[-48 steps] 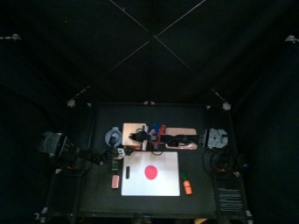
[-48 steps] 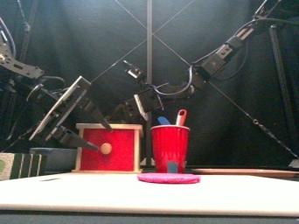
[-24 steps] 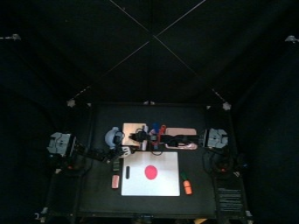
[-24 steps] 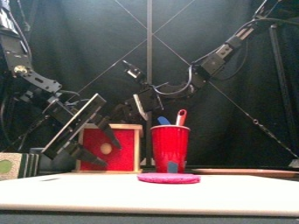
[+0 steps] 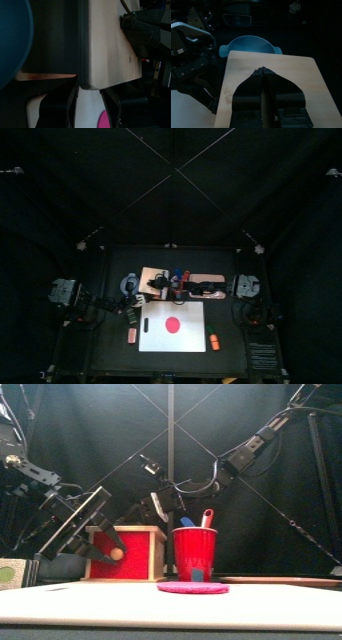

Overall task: Get the cutter from the drawer then cut the dough then place the extra dough in the bowl
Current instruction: Open the drawer

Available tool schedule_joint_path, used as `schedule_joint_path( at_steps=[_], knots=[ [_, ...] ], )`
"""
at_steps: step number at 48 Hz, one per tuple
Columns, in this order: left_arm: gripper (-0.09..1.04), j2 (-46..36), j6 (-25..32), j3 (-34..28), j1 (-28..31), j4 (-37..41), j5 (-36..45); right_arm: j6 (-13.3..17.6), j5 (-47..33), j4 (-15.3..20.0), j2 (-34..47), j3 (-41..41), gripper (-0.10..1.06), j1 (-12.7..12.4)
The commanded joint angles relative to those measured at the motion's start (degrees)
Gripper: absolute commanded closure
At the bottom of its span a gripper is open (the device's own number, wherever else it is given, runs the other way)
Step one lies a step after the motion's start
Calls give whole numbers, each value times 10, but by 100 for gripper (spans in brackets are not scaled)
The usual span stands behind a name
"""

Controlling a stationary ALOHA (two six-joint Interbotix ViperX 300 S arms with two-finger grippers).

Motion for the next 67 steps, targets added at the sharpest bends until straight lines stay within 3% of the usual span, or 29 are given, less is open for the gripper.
schedule_joint_path(
  at_steps=[1,24,53,67],
  knots=[
    [35,-4,6,-23,-8,0,6,-1,10,3,-4,-2,94,-1],
    [37,-3,6,-31,-59,-19,8,-2,28,3,-5,1,94,-3],
    [37,-7,6,-41,-181,-128,12,-1,40,3,-7,-3,94,-7],
    [35,-6,27,-31,-175,-128,6,-1,40,6,-8,-6,94,-6]
  ],
)
